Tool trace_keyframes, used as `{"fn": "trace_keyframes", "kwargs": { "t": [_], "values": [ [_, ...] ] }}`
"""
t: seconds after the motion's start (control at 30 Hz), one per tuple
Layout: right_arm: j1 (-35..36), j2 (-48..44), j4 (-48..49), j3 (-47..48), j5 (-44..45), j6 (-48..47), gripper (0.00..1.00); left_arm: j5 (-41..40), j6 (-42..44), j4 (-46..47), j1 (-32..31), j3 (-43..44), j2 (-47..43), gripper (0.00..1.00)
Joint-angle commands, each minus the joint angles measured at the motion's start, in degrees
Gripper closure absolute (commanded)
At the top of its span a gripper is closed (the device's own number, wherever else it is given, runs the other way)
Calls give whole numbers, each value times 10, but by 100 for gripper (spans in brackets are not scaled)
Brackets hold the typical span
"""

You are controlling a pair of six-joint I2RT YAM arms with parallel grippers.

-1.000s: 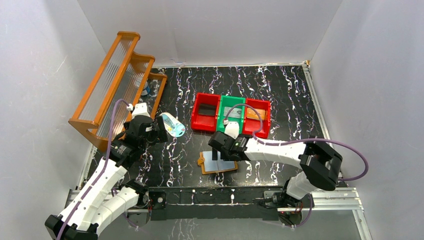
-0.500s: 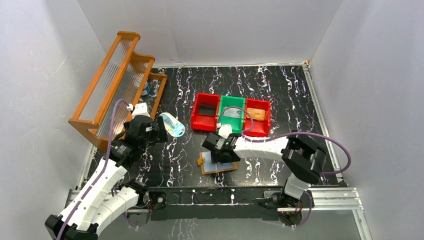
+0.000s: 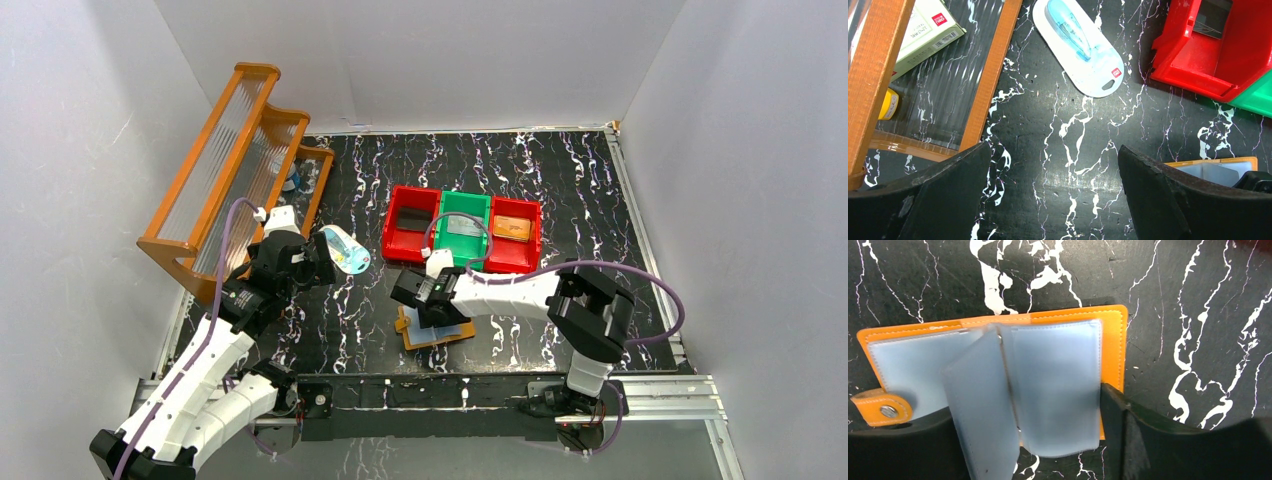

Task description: Take the credit cards out of the card holder

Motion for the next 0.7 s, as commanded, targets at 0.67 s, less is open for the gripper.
{"fn": "trace_keyframes", "kwargs": {
  "t": [0.67],
  "values": [
    [-323, -384, 144, -27, -23, -306, 2, 30, -5, -52, 3, 136, 31, 2]
  ]
}}
